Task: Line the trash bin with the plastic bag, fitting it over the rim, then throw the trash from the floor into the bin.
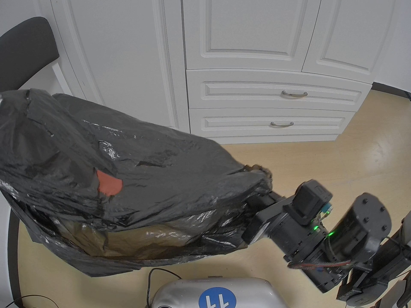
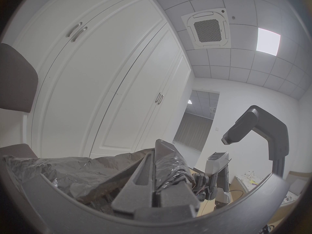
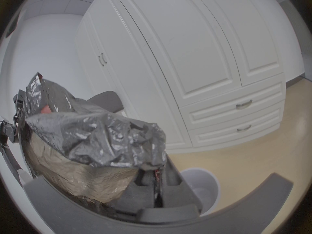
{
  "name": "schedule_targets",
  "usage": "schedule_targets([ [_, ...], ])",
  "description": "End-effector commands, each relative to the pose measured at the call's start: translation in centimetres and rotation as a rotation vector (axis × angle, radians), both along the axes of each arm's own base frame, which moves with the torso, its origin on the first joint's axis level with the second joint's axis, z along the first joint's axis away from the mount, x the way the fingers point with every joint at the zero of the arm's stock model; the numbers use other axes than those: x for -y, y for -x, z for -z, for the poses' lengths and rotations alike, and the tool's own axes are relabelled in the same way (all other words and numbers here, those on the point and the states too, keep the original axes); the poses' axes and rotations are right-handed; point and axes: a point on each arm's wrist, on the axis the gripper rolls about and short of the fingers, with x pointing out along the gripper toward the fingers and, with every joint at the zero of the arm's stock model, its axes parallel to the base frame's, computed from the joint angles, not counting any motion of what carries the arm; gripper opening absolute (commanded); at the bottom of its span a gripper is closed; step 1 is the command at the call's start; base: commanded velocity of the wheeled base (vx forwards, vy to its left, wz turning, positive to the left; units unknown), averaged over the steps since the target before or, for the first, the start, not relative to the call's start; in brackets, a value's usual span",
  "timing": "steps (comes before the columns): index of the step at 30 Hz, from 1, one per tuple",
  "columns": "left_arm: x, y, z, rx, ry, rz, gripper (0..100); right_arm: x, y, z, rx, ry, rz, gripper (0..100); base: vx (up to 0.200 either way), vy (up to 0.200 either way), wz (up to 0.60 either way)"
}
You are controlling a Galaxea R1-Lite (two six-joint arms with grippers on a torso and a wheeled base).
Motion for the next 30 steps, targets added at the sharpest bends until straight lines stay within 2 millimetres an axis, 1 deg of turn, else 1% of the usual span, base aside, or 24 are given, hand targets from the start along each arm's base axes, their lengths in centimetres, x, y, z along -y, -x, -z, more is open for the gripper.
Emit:
schedule_targets([
  [1,0.5,-1.1,0.7,-0.051,-0.021,0.015,0,2.9,0.3,-3.6,0.089,-0.051,0.062,0,0.0,0.0,0.0],
  [2,0.8,-1.3,0.8,-0.062,-0.026,0.035,0,3.5,0.5,-4.3,0.102,-0.055,0.074,0,0.0,0.0,0.0],
  [3,0.8,-1.3,0.8,-0.063,-0.026,0.041,0,3.7,0.5,-4.5,0.106,-0.056,0.076,0,0.0,0.0,0.0],
  [4,1.2,-1.5,1.2,-0.084,-0.034,0.078,0,4.6,0.8,-5.5,0.121,-0.061,0.093,0,0.0,0.0,0.0],
  [5,1.2,-1.5,1.2,-0.084,-0.034,0.078,0,4.6,0.8,-5.5,0.121,-0.061,0.093,0,0.0,0.0,0.0],
  [6,2.0,-1.8,1.9,-0.122,-0.054,0.138,0,5.8,1.6,-6.9,0.142,-0.072,0.108,0,0.0,0.0,0.0],
  [7,2.2,-1.9,2.1,-0.131,-0.059,0.15,0,6.0,1.7,-7.2,0.146,-0.073,0.11,0,0.0,0.0,0.0],
  [8,3.2,-2.5,2.7,-0.171,-0.082,0.198,0,7.0,2.4,-8.4,0.159,-0.085,0.117,0,0.0,0.0,0.0],
  [9,3.3,-2.6,2.9,-0.182,-0.087,0.206,0,7.2,2.5,-8.6,0.16,-0.088,0.12,0,0.0,0.0,0.0],
  [10,4.2,-3.4,3.6,-0.233,-0.113,0.226,0,8.2,3.1,-9.7,0.163,-0.101,0.138,0,0.0,0.0,0.0],
  [11,4.5,-3.7,3.8,-0.25,-0.12,0.226,0,8.4,3.2,-10.0,0.164,-0.106,0.146,0,0.0,0.0,0.0],
  [12,5.5,-4.9,4.7,-0.318,-0.146,0.205,0,9.3,3.7,-10.8,0.162,-0.108,0.165,0,0.0,0.0,0.0],
  [14,6.8,-6.3,5.5,-0.391,-0.168,0.153,0,10.1,4.2,-11.3,0.156,-0.102,0.171,0,0.0,0.0,0.0],
  [15,7.5,-7.0,5.8,-0.418,-0.171,0.115,0,10.4,4.5,-11.4,0.152,-0.095,0.17,0,0.0,0.0,0.0],
  [17,8.2,-7.8,6.0,-0.442,-0.172,0.067,0,10.6,4.6,-11.5,0.147,-0.087,0.17,0,0.0,0.0,0.0],
  [18,9.0,-8.4,6.3,-0.466,-0.17,-0.001,0,10.6,4.6,-11.4,0.138,-0.074,0.171,0,0.0,0.0,0.0],
  [19,9.3,-8.7,6.3,-0.474,-0.165,-0.039,0,10.7,4.6,-11.3,0.133,-0.066,0.174,0,0.0,0.0,0.0],
  [20,9.3,-8.7,6.3,-0.474,-0.165,-0.039,0,10.7,4.6,-11.3,0.133,-0.066,0.174,0,0.0,0.0,0.0],
  [21,9.7,-9.0,6.1,-0.473,-0.153,-0.094,0,10.6,4.2,-10.9,0.121,-0.044,0.188,0,0.0,0.0,0.0],
  [25,9.6,-9.0,5.7,-0.425,-0.166,-0.175,0,11.0,3.2,-9.4,0.055,0.055,0.242,0,0.0,0.0,0.0],
  [30,9.4,-9.2,5.8,-0.388,-0.2,-0.266,0,11.3,3.1,-8.5,-0.001,0.136,0.255,0,0.0,0.0,0.0],
])
